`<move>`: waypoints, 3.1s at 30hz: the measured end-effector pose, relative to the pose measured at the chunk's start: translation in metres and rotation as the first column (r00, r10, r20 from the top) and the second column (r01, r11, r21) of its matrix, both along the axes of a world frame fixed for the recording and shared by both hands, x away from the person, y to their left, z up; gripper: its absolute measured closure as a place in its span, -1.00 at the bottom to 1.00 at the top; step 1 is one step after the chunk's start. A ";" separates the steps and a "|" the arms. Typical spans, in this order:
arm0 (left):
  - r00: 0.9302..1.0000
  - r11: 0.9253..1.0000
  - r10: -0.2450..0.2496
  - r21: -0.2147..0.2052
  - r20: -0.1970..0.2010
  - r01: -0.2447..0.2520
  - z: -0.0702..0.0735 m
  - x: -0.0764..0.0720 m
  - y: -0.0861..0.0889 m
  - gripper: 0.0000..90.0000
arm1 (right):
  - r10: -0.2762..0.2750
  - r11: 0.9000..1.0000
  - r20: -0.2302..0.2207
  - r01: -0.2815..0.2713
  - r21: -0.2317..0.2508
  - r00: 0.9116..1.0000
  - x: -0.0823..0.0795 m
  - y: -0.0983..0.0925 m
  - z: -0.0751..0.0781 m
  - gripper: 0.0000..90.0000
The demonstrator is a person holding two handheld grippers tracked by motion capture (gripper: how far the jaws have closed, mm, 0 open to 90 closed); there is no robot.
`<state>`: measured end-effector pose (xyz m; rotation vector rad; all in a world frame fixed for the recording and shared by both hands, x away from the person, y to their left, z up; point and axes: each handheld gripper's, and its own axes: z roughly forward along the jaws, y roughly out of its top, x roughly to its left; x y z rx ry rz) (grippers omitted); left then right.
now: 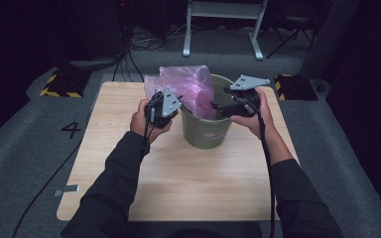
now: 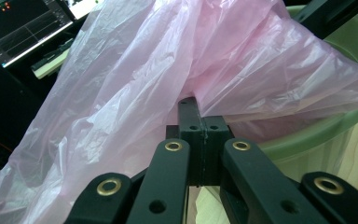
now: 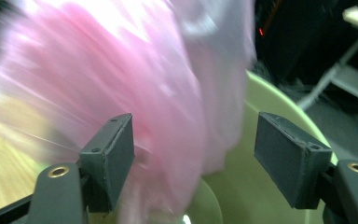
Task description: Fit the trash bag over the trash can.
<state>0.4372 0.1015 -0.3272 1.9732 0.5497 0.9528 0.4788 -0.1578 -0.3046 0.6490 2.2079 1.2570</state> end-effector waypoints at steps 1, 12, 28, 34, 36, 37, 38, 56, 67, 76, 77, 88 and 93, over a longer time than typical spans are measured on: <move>1.000 1.000 -0.004 0.005 -0.001 0.004 0.000 0.000 -0.002 1.00 | 0.032 0.999 0.022 -0.032 0.015 0.999 -0.006 0.002 0.003 -0.38; 0.998 0.999 -0.049 0.010 -0.026 0.049 -0.005 -0.002 -0.011 1.00 | 0.057 0.996 0.018 -0.056 -0.064 0.998 0.001 0.032 -0.006 0.32; 0.995 0.991 -0.060 -0.128 -0.086 0.048 -0.009 -0.023 0.009 -0.46 | 0.017 0.997 0.012 -0.016 -0.073 1.000 0.003 0.008 -0.015 0.98; 0.994 0.989 -0.042 -0.146 -0.100 0.027 -0.016 -0.036 0.031 -0.52 | -0.005 0.998 0.002 0.005 -0.063 1.000 0.004 -0.007 -0.016 0.97; 0.993 0.984 -0.034 -0.178 -0.111 0.014 -0.019 -0.040 0.044 -0.54 | -0.018 0.998 -0.003 0.018 -0.058 1.000 0.006 -0.011 -0.017 0.97; 0.993 0.983 -0.032 -0.182 -0.116 0.010 -0.019 -0.040 0.048 -0.55 | -0.022 0.998 -0.007 0.022 -0.053 1.000 0.006 -0.013 -0.018 0.97; 0.993 0.984 -0.025 -0.180 -0.116 0.004 -0.020 -0.041 0.050 -0.56 | -0.025 0.998 -0.008 0.024 -0.053 1.000 0.007 -0.015 -0.019 0.97; 0.995 0.989 -0.046 -0.142 -0.090 0.033 -0.014 -0.015 0.037 0.56 | -0.048 0.998 -0.026 0.047 -0.030 0.999 0.008 -0.042 -0.025 0.89; 0.996 0.993 -0.074 -0.100 -0.056 0.068 -0.013 -0.017 0.034 1.00 | -0.068 0.998 -0.033 0.067 -0.007 0.997 0.004 -0.050 -0.026 0.46; 0.996 0.994 -0.068 -0.090 -0.049 0.063 -0.011 -0.019 0.034 1.00 | -0.100 0.995 -0.016 0.100 0.001 0.995 -0.004 -0.053 -0.018 -0.32; 0.996 0.994 -0.069 -0.091 -0.050 0.065 -0.011 -0.019 0.033 1.00 | -0.105 0.994 -0.005 0.105 0.000 0.994 -0.006 -0.052 -0.017 -0.33; 0.996 0.994 -0.073 -0.080 -0.043 0.070 -0.009 -0.019 0.027 1.00 | -0.068 0.997 0.016 0.068 0.043 0.998 -0.014 -0.042 -0.007 -0.37; 0.997 0.995 -0.072 -0.077 -0.038 0.069 -0.008 -0.019 0.026 1.00 | -0.034 0.999 0.030 0.033 0.040 0.999 -0.019 -0.028 0.000 -0.36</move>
